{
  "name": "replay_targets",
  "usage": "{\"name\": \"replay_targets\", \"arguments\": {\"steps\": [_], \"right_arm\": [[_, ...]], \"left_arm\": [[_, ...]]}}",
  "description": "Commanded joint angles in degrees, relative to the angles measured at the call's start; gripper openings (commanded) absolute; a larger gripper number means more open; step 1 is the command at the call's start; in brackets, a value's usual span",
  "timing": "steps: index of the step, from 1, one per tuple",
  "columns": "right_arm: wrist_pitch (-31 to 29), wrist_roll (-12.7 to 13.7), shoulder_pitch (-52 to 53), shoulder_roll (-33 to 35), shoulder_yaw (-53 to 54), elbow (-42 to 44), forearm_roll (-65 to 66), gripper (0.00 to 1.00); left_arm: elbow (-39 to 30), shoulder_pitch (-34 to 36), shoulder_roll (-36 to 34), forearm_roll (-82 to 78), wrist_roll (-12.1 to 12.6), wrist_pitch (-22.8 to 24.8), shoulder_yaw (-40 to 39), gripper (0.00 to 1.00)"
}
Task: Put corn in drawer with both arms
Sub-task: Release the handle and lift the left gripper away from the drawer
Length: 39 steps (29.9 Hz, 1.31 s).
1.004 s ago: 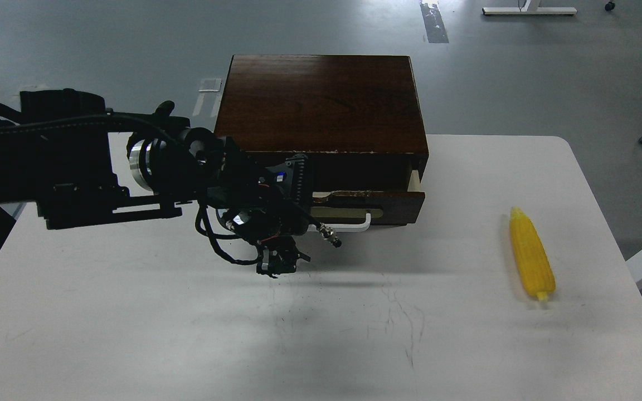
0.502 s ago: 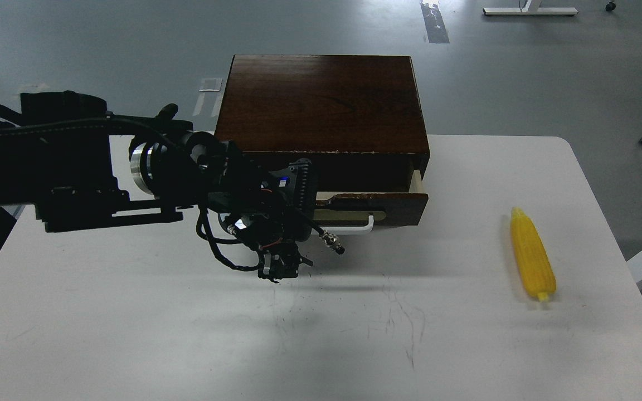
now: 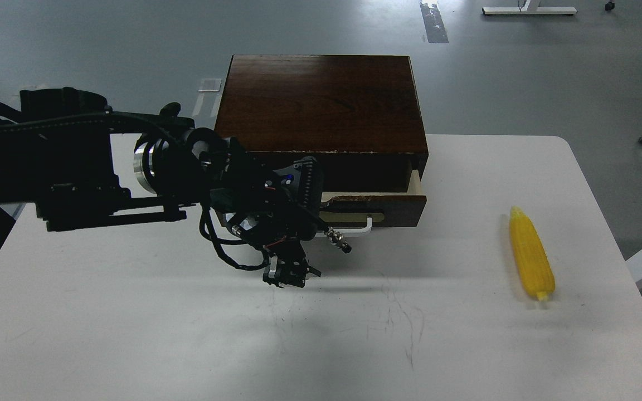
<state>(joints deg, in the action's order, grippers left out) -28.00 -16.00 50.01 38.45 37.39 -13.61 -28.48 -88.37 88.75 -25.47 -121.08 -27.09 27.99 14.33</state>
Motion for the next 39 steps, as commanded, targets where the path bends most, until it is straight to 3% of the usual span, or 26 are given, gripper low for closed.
{"name": "replay_targets", "arguments": {"steps": [1, 13, 17, 20, 25, 29, 39], "right_arm": [[0.0, 0.0, 0.0, 0.0, 0.0, 0.0, 0.0, 1.0], [0.0, 0.1, 0.0, 0.0, -0.2, 0.0, 0.0, 1.0], [0.0, 0.4, -0.2, 0.2, -2.8, -0.2, 0.3, 1.0], [0.0, 0.4, 0.2, 1.5, -8.9, -0.6, 0.3, 1.0], [0.0, 0.1, 4.0, 2.1, -16.6, -2.4, 3.6, 1.0], [0.0, 0.0, 10.1, 2.7, -22.7, -2.4, 14.0, 1.0], [0.0, 0.0, 21.9, 3.2, -37.5, -7.1, 34.2, 1.0]], "left_arm": [[0.0, 0.4, 0.0, 0.6, 0.2, 0.0, -0.1, 0.93], [0.0, 0.5, -1.3, 1.4, -0.1, 0.0, -5.5, 0.94], [0.2, 0.3, -5.5, 11.5, 0.0, 0.0, -11.3, 0.95], [1.7, -0.5, -9.3, 29.2, 0.1, 0.0, -15.2, 0.97], [9.2, -0.8, -10.0, 57.0, 0.5, 0.0, -17.1, 0.97], [17.9, -2.4, -10.0, 78.4, 0.1, 0.0, -19.9, 0.98], [32.7, -13.6, -9.4, 103.7, 0.4, 0.0, -34.6, 0.98]]}}
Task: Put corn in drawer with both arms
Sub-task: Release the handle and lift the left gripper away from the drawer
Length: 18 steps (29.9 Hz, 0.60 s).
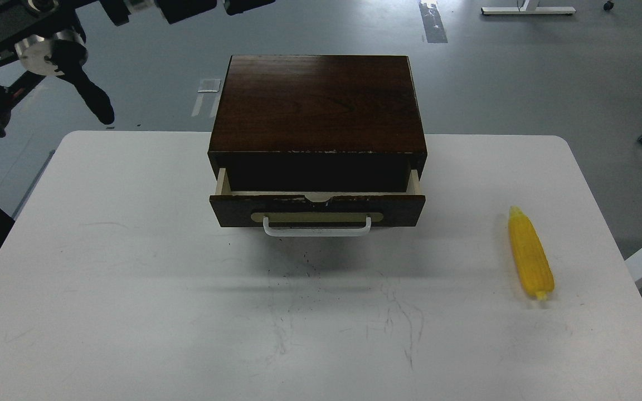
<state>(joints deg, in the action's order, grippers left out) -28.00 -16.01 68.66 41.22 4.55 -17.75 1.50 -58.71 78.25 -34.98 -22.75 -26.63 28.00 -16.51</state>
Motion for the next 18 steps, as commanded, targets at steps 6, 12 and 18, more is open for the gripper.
{"name": "replay_targets", "arguments": {"steps": [6, 12, 18], "right_arm": [[0.0, 0.8, 9.2, 6.3, -9.9, -18.2, 18.8, 1.0], [0.0, 6.2, 10.3, 14.0, -9.4, -38.7, 41.6, 1.0], [0.0, 9.1, 7.6, 15.5, -10.2, -48.5, 55.6, 1.0]], "left_arm": [[16.4, -8.0, 3.3, 18.6, 0.4, 0.0, -9.8, 0.98], [24.2, -11.3, 3.6, 35.6, 3.3, 0.0, -11.3, 0.98], [25.3, -17.1, 3.6, 39.4, 4.2, 0.0, -12.8, 0.98]]}}
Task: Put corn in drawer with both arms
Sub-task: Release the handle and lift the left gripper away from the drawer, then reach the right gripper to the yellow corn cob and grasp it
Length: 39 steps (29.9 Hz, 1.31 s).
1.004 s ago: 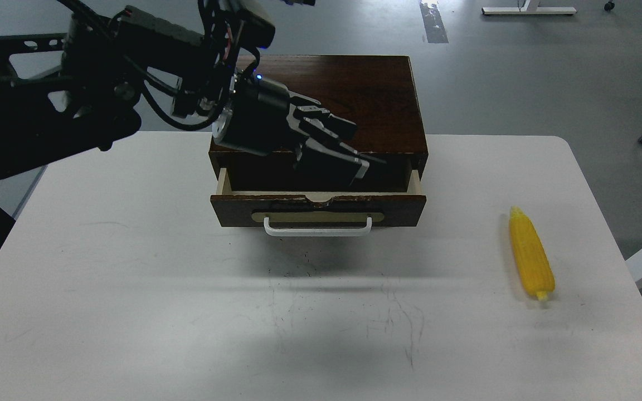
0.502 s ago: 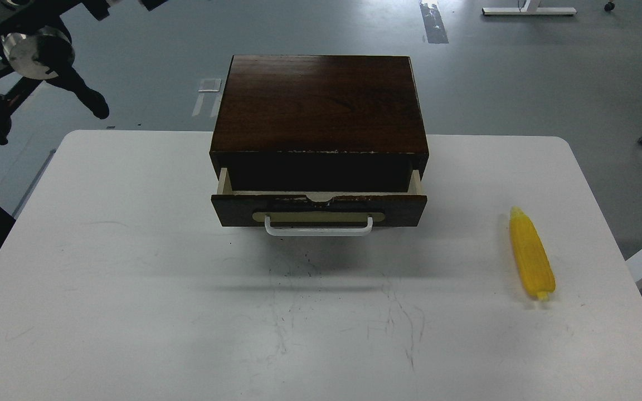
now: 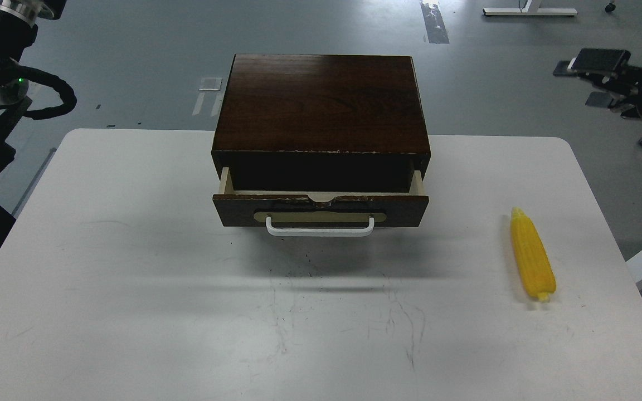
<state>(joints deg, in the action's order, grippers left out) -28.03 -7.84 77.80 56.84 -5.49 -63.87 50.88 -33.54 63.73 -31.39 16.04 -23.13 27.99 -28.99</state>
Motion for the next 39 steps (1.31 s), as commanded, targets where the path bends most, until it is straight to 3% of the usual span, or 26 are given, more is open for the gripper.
{"name": "replay_targets", "arguments": {"steps": [1, 4, 8, 14, 26, 31, 35, 39], "right_arm": [[0.0, 1.0, -2.9, -1.0, -0.1, -2.3, 8.9, 1.0], [0.0, 1.3, -6.4, -4.0, -0.5, -1.7, 11.5, 1.0], [0.0, 2.9, -11.6, -6.3, -0.5, 1.3, 12.1, 1.0], [0.0, 2.7, -15.5, -9.2, -0.5, 6.6, 12.1, 1.0], [0.0, 3.1, -18.5, -14.6, -2.5, 9.4, 12.1, 0.82], [0.0, 3.1, -18.7, -15.4, -3.7, 9.4, 12.2, 0.62], [0.0, 3.2, -18.4, -15.4, -4.0, 9.3, 12.1, 0.27], [0.0, 3.1, -17.4, -14.9, -3.4, 8.7, 11.7, 0.17]], "left_arm": [[0.1, -4.3, 0.3, 0.6, 1.5, 0.0, -0.4, 0.98], [0.1, -7.2, 1.5, 0.6, 2.9, 0.0, -0.5, 0.98], [0.1, -10.1, 2.4, 0.5, 3.0, 0.0, -0.5, 0.98], [0.1, -10.7, 2.8, 0.6, 3.0, 0.0, -0.5, 0.98], [0.1, -10.8, 2.7, 0.4, 3.0, 0.0, -0.5, 0.98], [0.1, -10.8, 2.1, 0.2, 3.1, 0.0, -0.4, 0.98], [0.0, -10.7, 2.0, 0.0, 3.0, 0.0, -0.4, 0.98], [0.0, -10.6, 2.3, 0.0, 2.6, 0.0, -0.3, 0.98]]}}
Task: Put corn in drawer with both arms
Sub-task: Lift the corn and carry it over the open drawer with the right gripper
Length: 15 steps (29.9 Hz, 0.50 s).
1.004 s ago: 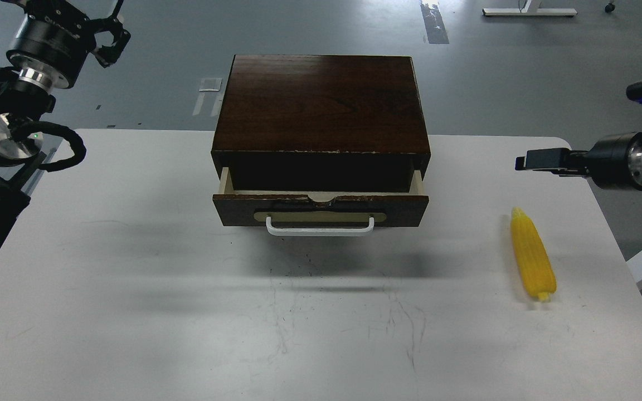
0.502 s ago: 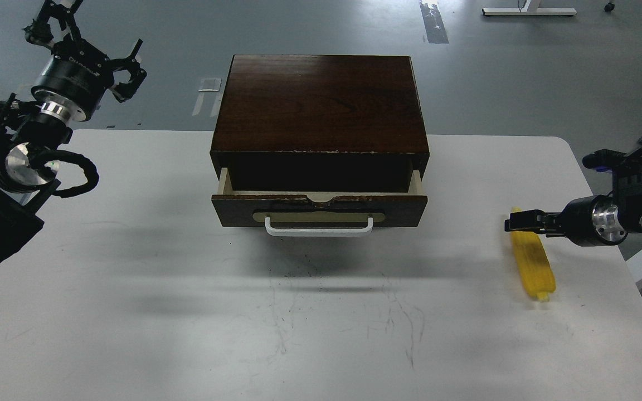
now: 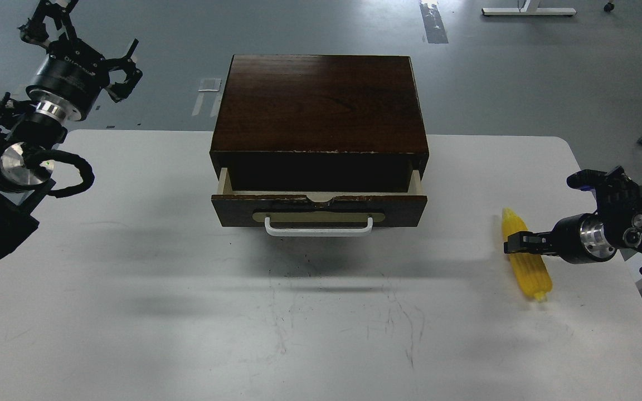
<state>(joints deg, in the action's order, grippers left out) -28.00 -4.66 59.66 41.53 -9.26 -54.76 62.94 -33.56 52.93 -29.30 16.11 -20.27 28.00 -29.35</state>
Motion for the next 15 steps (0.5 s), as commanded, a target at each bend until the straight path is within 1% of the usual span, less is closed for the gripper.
{"name": "replay_targets", "arguments": {"steps": [1, 4, 5, 6, 8, 10, 12, 14, 15], "right_arm": [[0.0, -0.2, 1.9, 0.7, 0.6, -0.9, -0.5, 0.14], [0.0, -0.2, 8.6, 3.2, 0.7, -3.8, -0.6, 0.09], [0.0, -0.2, 12.1, 4.2, 1.0, -5.7, -0.6, 0.08], [0.0, -0.2, 12.1, 4.2, 1.0, -5.7, -0.6, 0.08], [0.0, -0.2, 18.1, 5.0, 1.3, -9.0, -0.8, 0.08], [0.0, -0.3, 25.9, 4.7, 1.3, -13.4, -0.5, 0.09], [0.0, -0.3, 30.7, 4.3, 1.3, -15.6, -0.1, 0.09], [0.0, -0.3, 33.1, 3.9, 1.2, -16.7, 0.2, 0.08], [0.0, -0.3, 35.0, 1.9, 1.2, -17.4, 1.5, 0.08]], "left_arm": [[-0.1, 0.2, 0.3, 0.0, -0.2, 0.0, 0.1, 0.98], [-0.3, 0.3, 0.5, 0.0, -0.2, 0.0, 0.3, 0.98], [-0.4, 0.3, 0.5, 0.0, -0.2, 0.0, 0.4, 0.98], [-0.4, 0.3, 0.5, 0.0, -0.2, 0.0, 0.4, 0.98], [-0.5, 0.2, 0.4, 0.0, -0.2, 0.0, 0.4, 0.98], [-0.5, 0.2, 0.1, -0.3, 0.1, 0.0, 0.4, 0.98], [-0.6, 0.2, 0.1, -0.4, 0.2, 0.0, 0.6, 0.98], [-0.6, 0.2, 0.2, -0.5, 0.3, 0.0, 0.7, 0.98], [-0.6, 0.2, 0.2, -0.5, 0.3, 0.0, 0.7, 0.98]]}}
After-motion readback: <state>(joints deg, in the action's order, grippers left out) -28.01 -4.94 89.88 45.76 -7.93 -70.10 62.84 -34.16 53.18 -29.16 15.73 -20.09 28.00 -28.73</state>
